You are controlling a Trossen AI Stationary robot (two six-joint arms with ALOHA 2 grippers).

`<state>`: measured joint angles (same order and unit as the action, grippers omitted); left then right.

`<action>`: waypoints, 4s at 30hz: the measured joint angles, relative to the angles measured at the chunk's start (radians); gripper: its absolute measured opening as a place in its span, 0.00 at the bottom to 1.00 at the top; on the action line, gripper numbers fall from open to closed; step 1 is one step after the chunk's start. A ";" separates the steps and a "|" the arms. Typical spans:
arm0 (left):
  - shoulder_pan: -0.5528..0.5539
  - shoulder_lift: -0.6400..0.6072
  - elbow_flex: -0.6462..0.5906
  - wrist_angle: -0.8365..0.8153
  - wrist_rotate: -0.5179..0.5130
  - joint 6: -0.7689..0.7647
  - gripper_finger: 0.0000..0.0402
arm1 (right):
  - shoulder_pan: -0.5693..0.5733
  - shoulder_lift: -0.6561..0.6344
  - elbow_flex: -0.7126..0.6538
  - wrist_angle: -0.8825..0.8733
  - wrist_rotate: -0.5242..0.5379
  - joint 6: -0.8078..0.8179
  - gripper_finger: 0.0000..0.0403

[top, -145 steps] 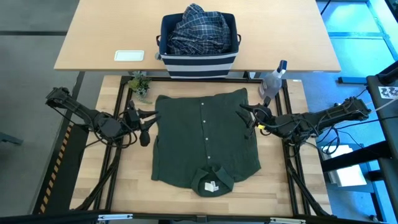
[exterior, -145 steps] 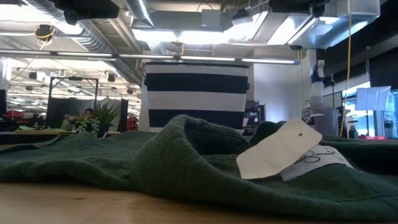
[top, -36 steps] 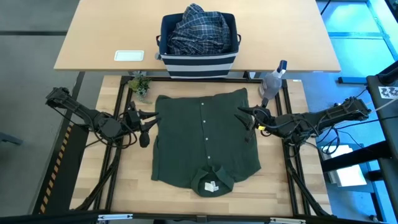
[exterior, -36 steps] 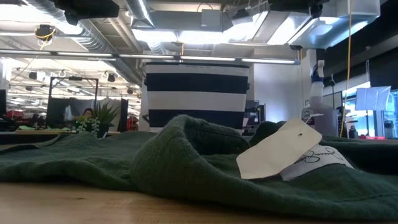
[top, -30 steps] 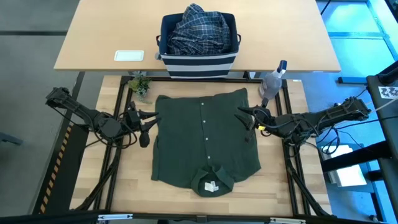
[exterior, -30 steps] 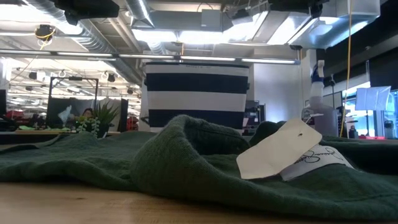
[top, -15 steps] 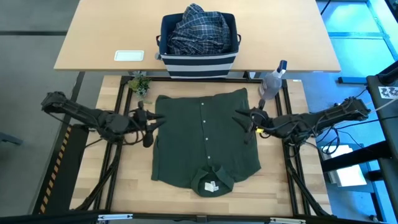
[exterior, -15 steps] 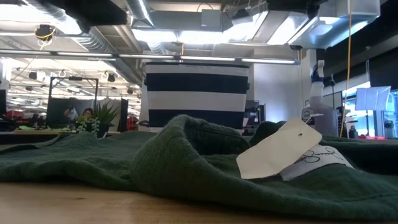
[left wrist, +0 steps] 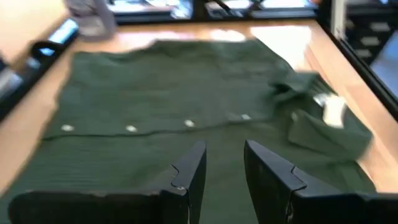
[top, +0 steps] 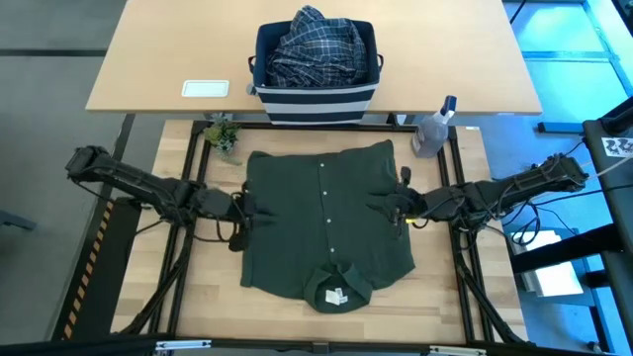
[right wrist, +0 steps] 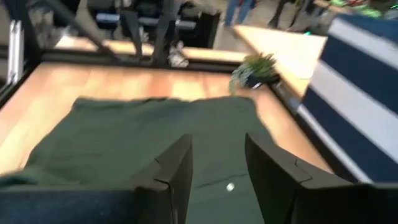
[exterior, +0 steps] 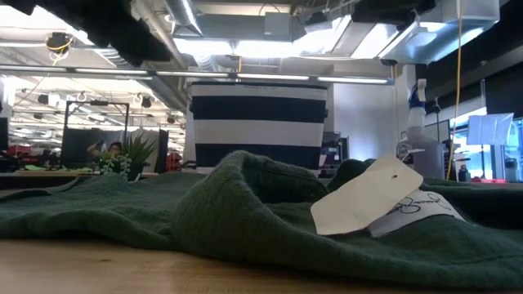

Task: Fold Laundry from Bin
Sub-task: Fold the green polo shirt

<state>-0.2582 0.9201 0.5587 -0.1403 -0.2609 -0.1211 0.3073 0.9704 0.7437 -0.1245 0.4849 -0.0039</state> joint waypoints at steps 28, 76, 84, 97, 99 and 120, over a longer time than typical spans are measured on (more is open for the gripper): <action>-0.281 0.385 0.036 0.039 0.109 -0.142 0.26 | 0.002 0.180 0.000 -0.195 -0.388 0.104 0.37; -0.415 0.809 0.356 -0.122 0.060 -0.138 0.49 | 0.494 0.534 0.015 -0.392 -0.314 0.399 0.37; -0.423 0.864 0.359 -0.131 0.072 -0.135 0.49 | 0.491 0.574 0.015 -0.445 -0.277 0.398 0.37; -0.424 0.866 0.359 -0.133 0.043 -0.139 0.33 | 0.491 0.573 0.015 -0.518 -0.220 0.452 0.31; -0.424 0.867 0.357 -0.136 0.022 -0.139 0.26 | 0.491 0.573 0.015 -0.521 -0.206 0.452 0.25; -0.423 0.602 0.353 -0.326 -0.284 -0.240 0.00 | 0.443 0.443 0.146 -0.740 0.002 0.535 0.01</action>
<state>-0.6810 1.5224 0.9121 -0.4664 -0.5449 -0.3612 0.7502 1.4131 0.8896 -0.8648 0.4865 0.5308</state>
